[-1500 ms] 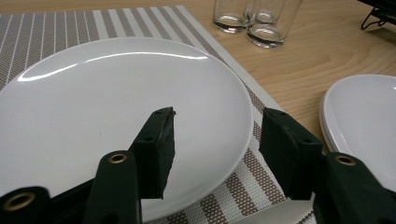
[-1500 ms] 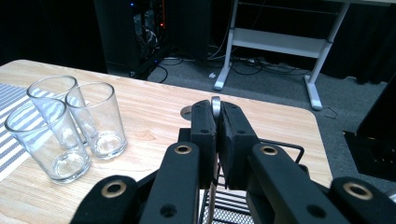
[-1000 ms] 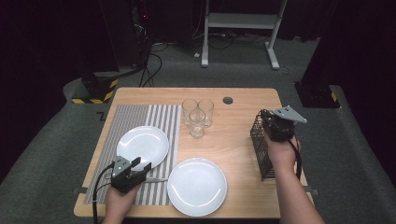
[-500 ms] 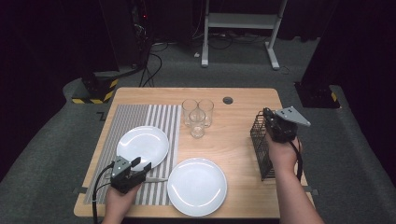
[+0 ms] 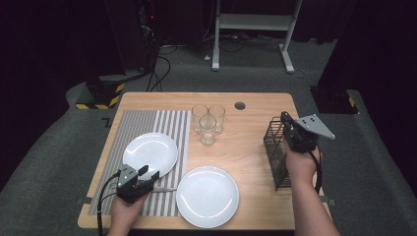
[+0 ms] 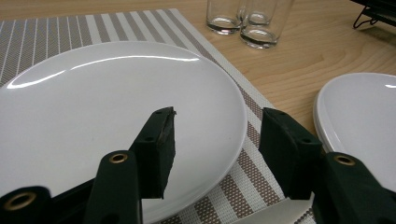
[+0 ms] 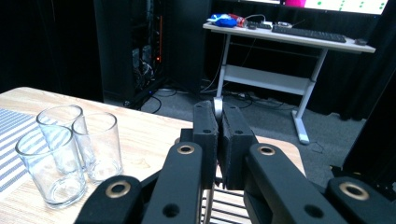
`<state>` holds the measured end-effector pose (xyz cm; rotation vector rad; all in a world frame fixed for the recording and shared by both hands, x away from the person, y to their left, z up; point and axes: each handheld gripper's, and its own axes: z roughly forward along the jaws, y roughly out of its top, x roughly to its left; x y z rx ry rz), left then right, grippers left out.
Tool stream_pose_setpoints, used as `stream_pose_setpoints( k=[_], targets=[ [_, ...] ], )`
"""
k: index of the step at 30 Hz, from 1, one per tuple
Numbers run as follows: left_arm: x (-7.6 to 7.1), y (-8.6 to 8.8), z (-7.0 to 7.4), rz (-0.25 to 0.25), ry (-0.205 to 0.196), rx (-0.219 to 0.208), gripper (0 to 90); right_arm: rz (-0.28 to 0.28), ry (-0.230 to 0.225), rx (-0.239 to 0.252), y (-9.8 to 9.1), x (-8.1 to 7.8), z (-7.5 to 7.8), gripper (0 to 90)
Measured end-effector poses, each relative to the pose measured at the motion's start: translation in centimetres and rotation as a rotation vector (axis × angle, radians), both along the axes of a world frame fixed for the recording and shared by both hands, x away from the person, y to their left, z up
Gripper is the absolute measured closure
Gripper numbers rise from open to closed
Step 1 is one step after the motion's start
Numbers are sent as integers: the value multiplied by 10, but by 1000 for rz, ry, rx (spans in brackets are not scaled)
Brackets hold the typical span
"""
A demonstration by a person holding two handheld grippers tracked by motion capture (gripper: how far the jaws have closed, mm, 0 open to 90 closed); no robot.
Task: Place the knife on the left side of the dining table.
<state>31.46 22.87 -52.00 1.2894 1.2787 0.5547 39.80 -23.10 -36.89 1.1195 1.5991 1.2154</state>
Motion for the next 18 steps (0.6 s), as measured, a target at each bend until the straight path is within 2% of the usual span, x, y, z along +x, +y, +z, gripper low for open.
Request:
stream_pose_setpoints(
  k=[10,18],
  targets=[
    [0,2,-2,-1,3,-15,456,-7,-43,35,-3,-3,3,866],
    [0,0,-2,-6,-1,-6,455,-11,-58,26,-3,-4,6,867]
  ],
)
